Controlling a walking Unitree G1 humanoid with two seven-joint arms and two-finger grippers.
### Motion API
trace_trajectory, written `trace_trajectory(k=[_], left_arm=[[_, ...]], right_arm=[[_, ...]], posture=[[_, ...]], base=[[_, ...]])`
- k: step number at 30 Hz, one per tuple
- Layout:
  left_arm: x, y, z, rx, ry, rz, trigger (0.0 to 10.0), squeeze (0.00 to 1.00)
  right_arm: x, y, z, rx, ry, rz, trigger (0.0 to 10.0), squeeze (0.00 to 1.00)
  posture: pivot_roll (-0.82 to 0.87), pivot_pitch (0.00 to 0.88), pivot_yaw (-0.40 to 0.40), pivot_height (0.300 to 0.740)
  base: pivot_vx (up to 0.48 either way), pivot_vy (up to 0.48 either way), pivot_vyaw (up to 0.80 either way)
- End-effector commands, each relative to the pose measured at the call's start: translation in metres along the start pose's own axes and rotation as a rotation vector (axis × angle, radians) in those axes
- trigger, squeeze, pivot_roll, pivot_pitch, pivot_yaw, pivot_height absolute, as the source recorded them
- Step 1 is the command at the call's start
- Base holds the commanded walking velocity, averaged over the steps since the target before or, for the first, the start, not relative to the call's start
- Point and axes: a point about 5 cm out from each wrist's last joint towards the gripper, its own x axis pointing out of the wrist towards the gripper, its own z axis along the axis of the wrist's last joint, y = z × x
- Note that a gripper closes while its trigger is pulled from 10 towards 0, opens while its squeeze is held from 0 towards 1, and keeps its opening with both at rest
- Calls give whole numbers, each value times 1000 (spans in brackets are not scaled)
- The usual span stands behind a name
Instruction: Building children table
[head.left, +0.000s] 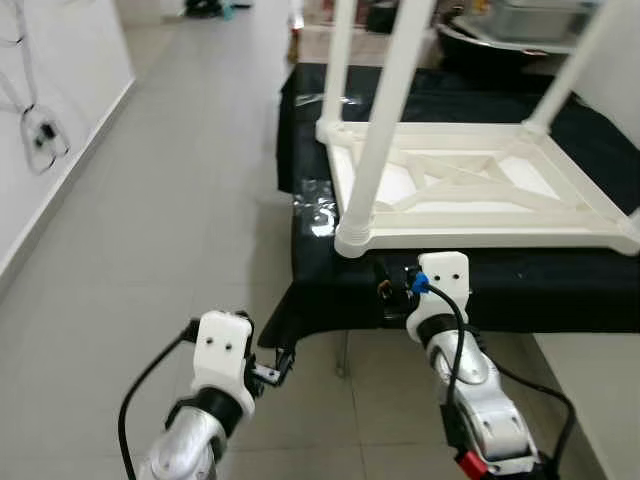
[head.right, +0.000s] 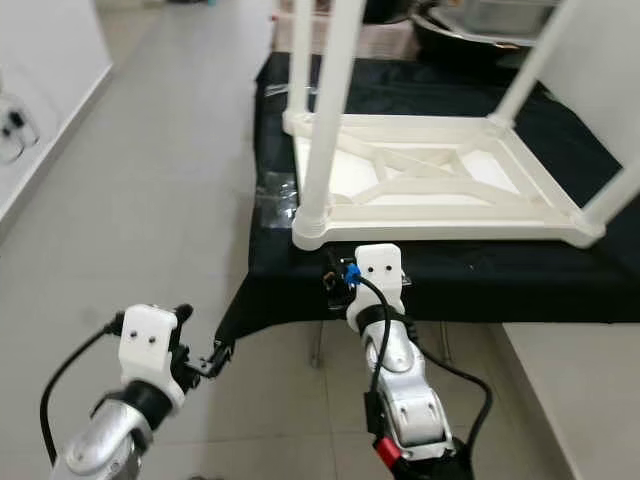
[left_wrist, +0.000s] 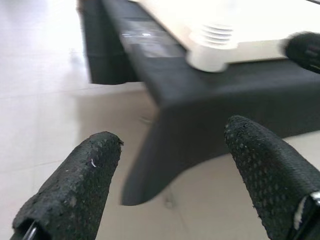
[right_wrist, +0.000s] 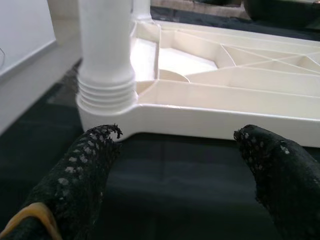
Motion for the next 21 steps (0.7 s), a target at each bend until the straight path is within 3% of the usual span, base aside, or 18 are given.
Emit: trace_trajectory(k=[1, 5, 9, 14, 21], left_arm=[[-2, 7, -1, 7, -1, 46, 10000, 0], [1, 22, 6, 53, -38, 127, 10000, 0], [2, 25, 9, 70, -47, 141, 10000, 0], [2, 31, 12, 77, -65, 186, 10000, 0], [0, 43, 15, 82, -74, 238, 10000, 0]], right_arm=[[2, -9, 0, -6, -8, -34, 10000, 0], [10, -21, 0, 16, -11, -88, 10000, 0], [13, -24, 1, 27, -11, -102, 10000, 0], [24, -30, 9, 31, -27, -150, 10000, 0], [30, -27, 14, 30, -46, -137, 10000, 0]], posture=[[61, 97, -63, 740], [69, 86, -65, 740], [69, 87, -66, 740], [65, 89, -68, 740], [74, 93, -74, 740]], base=[[0, 0, 0], [0, 0, 0], [0, 0, 0], [0, -329, -258], [284, -255, 0]])
